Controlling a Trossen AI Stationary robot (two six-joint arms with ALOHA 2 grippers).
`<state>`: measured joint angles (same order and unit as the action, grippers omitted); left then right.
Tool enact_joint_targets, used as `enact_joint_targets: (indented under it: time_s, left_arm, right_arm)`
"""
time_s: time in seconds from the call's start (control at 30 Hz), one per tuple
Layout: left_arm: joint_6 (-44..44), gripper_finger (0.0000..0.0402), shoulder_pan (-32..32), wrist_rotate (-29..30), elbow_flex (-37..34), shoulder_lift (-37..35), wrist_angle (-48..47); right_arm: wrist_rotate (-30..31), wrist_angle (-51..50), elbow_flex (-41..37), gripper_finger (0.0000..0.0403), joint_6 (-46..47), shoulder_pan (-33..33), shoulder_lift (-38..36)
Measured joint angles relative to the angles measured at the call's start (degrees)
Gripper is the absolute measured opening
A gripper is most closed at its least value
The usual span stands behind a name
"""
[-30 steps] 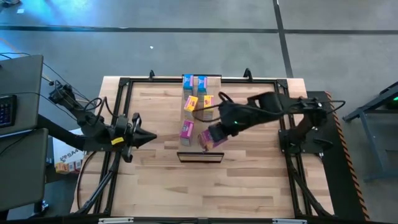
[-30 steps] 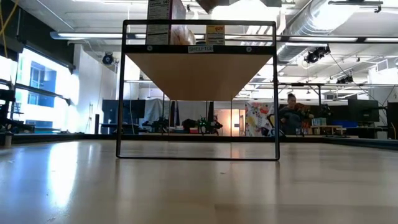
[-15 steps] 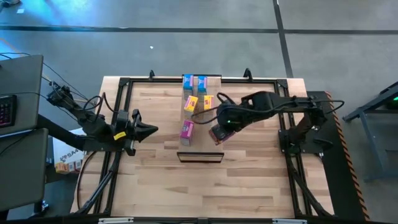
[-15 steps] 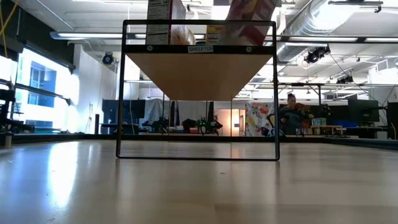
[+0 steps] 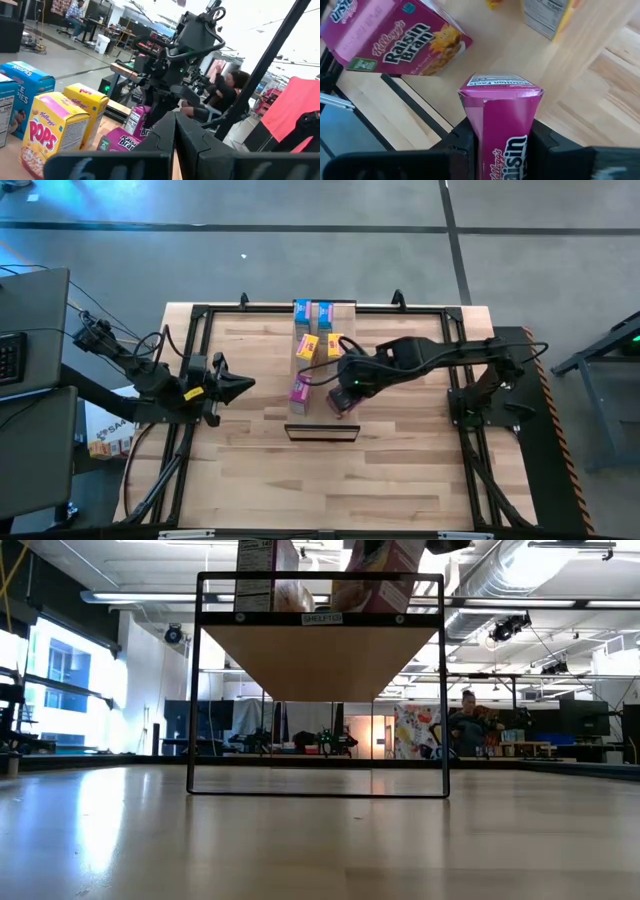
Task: Stack cereal on shelf
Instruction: Put the purple cereal box on the shelf
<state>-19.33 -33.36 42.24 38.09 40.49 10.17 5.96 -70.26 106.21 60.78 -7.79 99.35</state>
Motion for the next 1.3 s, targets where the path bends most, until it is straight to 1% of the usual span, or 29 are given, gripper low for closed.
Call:
enact_joint_targets:
  time_s: [0.23,0.37,0.5,0.7,0.83,1.0,1.3]
  left_arm:
    - [2.51,0.0,-0.02,-0.23,0.0,0.0,-0.14]
    - [3.58,0.0,-0.02,-2.19,0.0,0.0,-0.13]
    - [3.56,0.0,-0.02,-3.4,0.0,0.0,-0.13]
    - [3.54,0.0,-0.02,-3.7,0.0,0.0,-0.13]
    - [3.54,0.0,-0.02,-3.72,0.0,0.0,-0.13]
    - [3.54,0.0,-0.02,-3.74,0.0,0.0,-0.15]
    - [3.52,0.0,-0.02,-3.74,0.0,0.0,-0.15]
  right_arm:
    - [0.03,2.88,-0.17,0.0088,-2.03,-0.02,0.27]
    - [1.65,2.91,-0.22,0.0092,-2.07,-0.02,0.28]
    - [3.28,2.23,-0.22,0.0121,-1.29,0.02,0.31]
    - [3.86,2.07,-0.26,0.0181,-0.99,0.04,0.35]
    - [3.22,3.06,-0.26,0.0208,-0.85,0.04,0.35]
    - [2.81,5.03,-0.26,0.0222,-2.1,0.04,0.35]
    - [2.39,5.83,-0.26,0.0225,-3.19,0.04,0.14]
